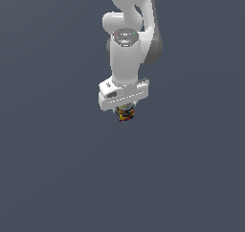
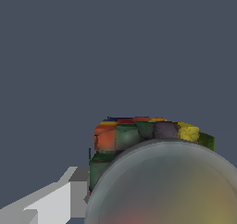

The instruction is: Pick up the object and move it to a goal position.

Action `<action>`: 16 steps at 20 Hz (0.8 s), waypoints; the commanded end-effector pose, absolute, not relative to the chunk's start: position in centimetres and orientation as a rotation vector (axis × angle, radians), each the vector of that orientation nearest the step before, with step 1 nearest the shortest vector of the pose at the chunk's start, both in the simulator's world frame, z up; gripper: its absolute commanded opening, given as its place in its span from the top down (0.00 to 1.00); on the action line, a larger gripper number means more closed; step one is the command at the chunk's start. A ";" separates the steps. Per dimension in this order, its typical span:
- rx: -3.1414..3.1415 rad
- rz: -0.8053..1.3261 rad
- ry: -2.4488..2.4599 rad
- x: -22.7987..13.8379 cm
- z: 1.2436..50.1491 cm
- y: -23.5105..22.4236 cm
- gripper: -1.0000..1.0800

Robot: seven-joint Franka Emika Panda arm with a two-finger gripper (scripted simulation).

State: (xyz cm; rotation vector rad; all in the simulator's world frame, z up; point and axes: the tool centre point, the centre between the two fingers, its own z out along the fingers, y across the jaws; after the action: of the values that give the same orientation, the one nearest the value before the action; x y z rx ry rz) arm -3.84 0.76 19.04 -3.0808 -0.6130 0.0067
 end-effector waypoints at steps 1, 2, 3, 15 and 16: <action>-3.081 0.001 -0.613 -4.8 21.6 0.0 1.00; -3.081 0.000 -0.613 -5.1 22.5 -0.3 1.00; -3.081 0.000 -0.613 -5.5 23.5 -0.6 1.00; -3.079 -0.001 -0.614 -10.5 36.2 -4.6 1.00; -3.079 -0.001 -0.614 -10.9 37.2 -4.9 1.00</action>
State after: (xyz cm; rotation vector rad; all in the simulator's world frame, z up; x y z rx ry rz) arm -10.27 -4.46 35.49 -3.0787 -0.6131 0.0033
